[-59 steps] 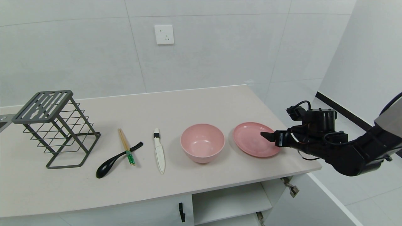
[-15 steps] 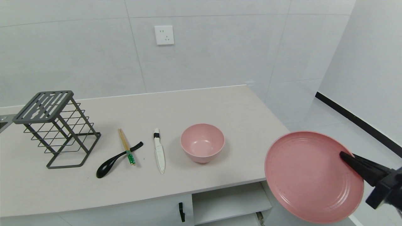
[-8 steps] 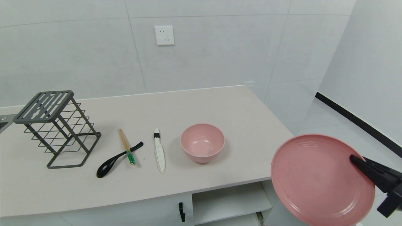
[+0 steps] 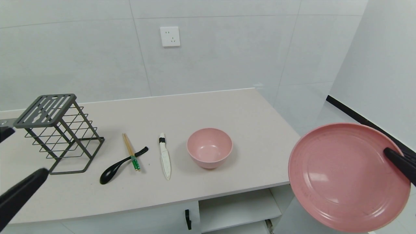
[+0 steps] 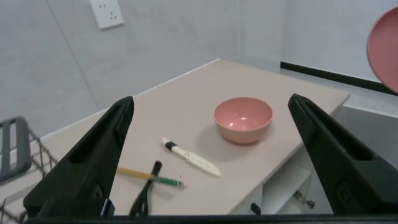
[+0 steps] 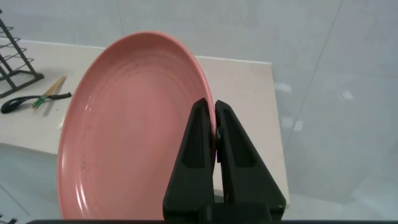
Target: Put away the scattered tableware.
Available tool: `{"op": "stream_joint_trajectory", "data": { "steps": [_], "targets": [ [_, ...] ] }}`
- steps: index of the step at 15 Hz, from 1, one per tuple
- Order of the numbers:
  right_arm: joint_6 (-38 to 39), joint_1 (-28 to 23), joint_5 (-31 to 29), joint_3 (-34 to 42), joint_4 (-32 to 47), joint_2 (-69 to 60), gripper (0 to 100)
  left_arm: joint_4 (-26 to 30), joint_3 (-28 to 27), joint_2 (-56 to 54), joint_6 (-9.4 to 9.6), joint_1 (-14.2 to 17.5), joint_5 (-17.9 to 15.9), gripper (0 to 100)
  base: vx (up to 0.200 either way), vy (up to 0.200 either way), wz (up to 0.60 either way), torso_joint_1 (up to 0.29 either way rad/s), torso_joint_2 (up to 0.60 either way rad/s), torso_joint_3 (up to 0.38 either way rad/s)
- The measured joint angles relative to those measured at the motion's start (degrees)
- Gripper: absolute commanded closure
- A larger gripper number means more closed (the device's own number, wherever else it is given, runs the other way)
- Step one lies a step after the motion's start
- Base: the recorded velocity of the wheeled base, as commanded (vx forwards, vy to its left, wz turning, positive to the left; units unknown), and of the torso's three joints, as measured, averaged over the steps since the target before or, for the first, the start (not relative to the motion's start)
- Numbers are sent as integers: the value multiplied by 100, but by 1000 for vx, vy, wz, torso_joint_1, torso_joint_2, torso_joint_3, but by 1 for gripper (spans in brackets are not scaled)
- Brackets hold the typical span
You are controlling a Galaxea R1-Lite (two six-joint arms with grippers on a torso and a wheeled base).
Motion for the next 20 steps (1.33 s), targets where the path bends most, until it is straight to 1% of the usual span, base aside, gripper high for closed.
{"op": "stream_joint_trajectory", "data": {
  "steps": [1, 3, 5, 6, 7, 8, 10, 12, 13, 14, 16, 17, 19, 20],
  "targets": [
    [-44, -116, 5, -9, -2, -52, 100, -258, -44, 419, -11, -121, -11, 0, 0, 0, 0, 0, 0, 0],
    [-207, -379, 77, -26, 15, -107, 100, -575, -94, 1101, -45, -363, -17, 0, 0, 0, 0, 0, 0, 0],
    [-235, -484, 90, -33, 12, -127, 100, -1013, -113, 1732, -78, -524, -37, 0, 0, 0, 0, 0, 0, 0],
    [-240, -501, 93, -61, 15, -132, 100, -1325, -116, 2038, -85, -625, -107, 0, 0, 0, 0, 0, 0, 0],
    [-246, -503, 95, -121, -7, -129, 100, -1571, -116, 2324, -96, -794, -208, 0, 0, 0, 0, 0, 0, 0],
    [-252, -484, 101, -157, -18, -118, 100, -1690, -116, 2603, -105, -955, -277, 0, 0, 0, 0, 0, 0, 0],
    [-315, -413, 101, -182, -22, -77, 100, -1791, -143, 3079, -112, -1156, -340, 0, 0, 0, 0, 0, 0, 0],
    [-385, -300, 101, -182, -32, -22, 100, -1854, -236, 3529, -168, -1315, -608, 0, 0, 0, 0, 0, 0, 0],
    [-386, -286, 101, -182, -27, -2, 100, -1875, -297, 3711, -234, -1397, -690, 0, 0, 0, 0, 0, 0, 0],
    [-389, -276, 101, -182, -27, 12, 100, -1868, -361, 3864, -368, -1486, -712, 0, 0, 0, 0, 0, 0, 0],
    [-389, -267, 101, -190, -24, 50, 100, -1810, -471, 4102, -757, -1641, -655, 0, 0, 0, 0, 0, 0, 0],
    [-386, -265, 101, -182, -27, 67, 100, -1782, -527, 4202, -963, -1701, -482, 0, 0, 0, 0, 0, 0, 0],
    [-386, -263, 95, -171, -24, 87, 100, -1744, -634, 4441, -1280, -1792, 284, 0, 0, 0, 0, 0, 0, 0],
    [-386, -265, 95, -171, -27, 94, 100, -1723, -689, 4590, -1407, -1863, 545, 0, 0, 0, 0, 0, 0, 0]
  ]
}}
